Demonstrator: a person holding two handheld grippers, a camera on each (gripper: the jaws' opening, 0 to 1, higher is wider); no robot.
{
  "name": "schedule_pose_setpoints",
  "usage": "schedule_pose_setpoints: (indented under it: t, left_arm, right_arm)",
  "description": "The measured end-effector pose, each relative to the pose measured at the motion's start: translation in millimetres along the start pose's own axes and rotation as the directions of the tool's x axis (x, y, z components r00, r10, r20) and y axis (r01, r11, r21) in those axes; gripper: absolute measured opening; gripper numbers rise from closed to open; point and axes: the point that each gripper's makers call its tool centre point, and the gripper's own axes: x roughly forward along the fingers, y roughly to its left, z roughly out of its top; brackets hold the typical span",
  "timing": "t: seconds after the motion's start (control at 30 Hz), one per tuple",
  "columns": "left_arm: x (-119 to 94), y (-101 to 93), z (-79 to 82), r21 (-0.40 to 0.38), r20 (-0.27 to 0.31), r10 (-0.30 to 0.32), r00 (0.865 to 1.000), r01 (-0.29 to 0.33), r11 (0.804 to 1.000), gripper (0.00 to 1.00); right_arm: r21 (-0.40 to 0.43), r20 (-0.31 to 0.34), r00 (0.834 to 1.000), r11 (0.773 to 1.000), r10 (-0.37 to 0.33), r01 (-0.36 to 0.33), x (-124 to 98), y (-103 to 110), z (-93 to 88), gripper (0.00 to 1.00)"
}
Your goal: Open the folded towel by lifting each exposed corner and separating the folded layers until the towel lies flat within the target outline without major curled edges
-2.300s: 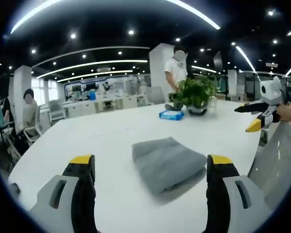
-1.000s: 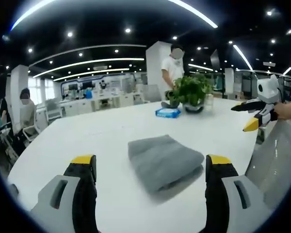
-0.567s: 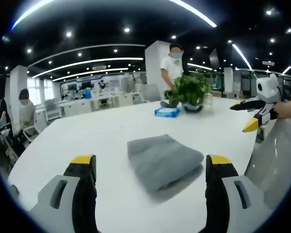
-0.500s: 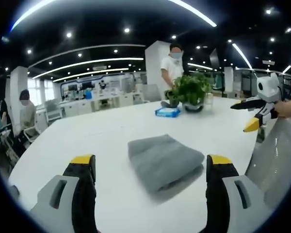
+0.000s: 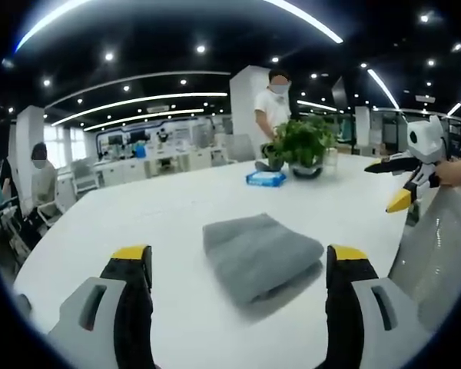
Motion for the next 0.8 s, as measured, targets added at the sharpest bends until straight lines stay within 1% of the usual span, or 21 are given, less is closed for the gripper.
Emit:
schedule_pose_setpoints:
  t: [0.1, 0.17, 0.23, 0.4, 0.43, 0.47, 0.5, 0.53, 0.57, 0.6, 0.63, 0.67, 0.7, 0.73, 0.77, 0.8]
  left_arm:
    - [0, -2.0, -1.3, -0.007, -0.007, -0.010, 1.000, 0.010, 1.000, 0.92]
    - [1, -4.9, -2.4, -0.029, -0.014, -0.029, 0.999, 0.029, 0.999, 0.90]
    - [2, -7.2, -3.1, -0.027, -0.023, -0.041, 0.999, 0.041, 0.999, 0.88]
    - [3, -16.1, -1.7, 0.032, -0.046, -0.069, 0.997, 0.070, 0.997, 0.84]
    - [4, -16.5, -1.4, 0.032, -0.049, -0.072, 0.996, 0.073, 0.997, 0.82]
    - [5, -17.1, -0.7, 0.035, -0.053, -0.077, 0.996, 0.079, 0.996, 0.81]
    - [6, -19.5, 0.4, 0.031, -0.060, -0.096, 0.994, 0.098, 0.995, 0.78]
    - [6, -22.7, 0.4, 0.019, -0.069, -0.118, 0.991, 0.120, 0.993, 0.73]
    - [8, -24.5, 0.9, 0.014, -0.078, -0.131, 0.988, 0.132, 0.991, 0.70]
    - [9, -26.6, 0.6, 0.017, -0.084, -0.144, 0.986, 0.145, 0.989, 0.66]
    - [11, -28.9, -2.6, 0.062, -0.113, -0.162, 0.980, 0.169, 0.984, 0.61]
    - [13, -28.8, -4.5, 0.078, -0.128, -0.163, 0.978, 0.174, 0.982, 0.56]
    - [17, -27.1, -9.4, 0.131, -0.168, -0.155, 0.974, 0.178, 0.975, 0.52]
    - [20, -26.7, -10.5, 0.178, -0.181, -0.154, 0.971, 0.186, 0.966, 0.47]
    - [25, -25.0, -11.7, 0.247, -0.204, -0.140, 0.969, 0.189, 0.951, 0.45]
    - [28, -22.3, -12.4, 0.289, -0.220, -0.115, 0.969, 0.177, 0.941, 0.44]
  right_arm:
    - [-0.009, 0.003, 1.000, 1.000, -0.010, 0.010, -1, -1, 2.3, 1.00]
    - [-0.027, 0.010, 1.000, 0.999, -0.018, 0.018, -2, 0, 5.8, 1.00]
    - [-0.037, 0.014, 1.000, 0.999, -0.021, 0.021, -3, 1, 8.3, 1.00]
    - [-0.056, 0.020, 1.000, 0.998, -0.018, 0.019, -2, 2, 17.8, 1.00]
    - [-0.055, 0.016, 1.000, 0.998, -0.018, 0.019, -1, 3, 19.0, 0.95]
    - [-0.057, 0.015, 1.000, 0.998, -0.017, 0.018, -1, 4, 21.1, 0.85]
    - [-0.050, 0.010, 1.000, 0.999, -0.004, 0.005, 0, 8, 23.4, 0.75]
    - [-0.045, 0.005, 1.000, 0.999, 0.011, -0.011, 2, 11, 24.4, 0.66]
    - [-0.037, 0.005, 1.000, 0.999, 0.030, -0.029, 6, 16, 26.3, 0.66]
    - [-0.031, 0.002, 0.999, 0.999, 0.035, -0.035, 10, 18, 26.7, 0.68]
    - [-0.027, -0.004, 0.999, 0.999, 0.035, -0.035, 15, 20, 27.7, 0.68]
    - [-0.026, -0.004, 0.999, 0.999, 0.038, -0.038, 18, 22, 28.8, 0.64]
    - [-0.021, -0.003, 0.999, 0.999, 0.045, -0.045, 21, 24, 31.2, 0.59]
    - [-0.018, -0.001, 0.999, 0.999, 0.051, -0.051, 22, 26, 32.9, 0.52]
    - [-0.012, -0.002, 0.998, 0.998, 0.057, -0.057, 25, 27, 34.1, 0.48]
    - [-0.002, -0.003, 0.998, 0.998, 0.062, -0.062, 27, 28, 35.4, 0.46]
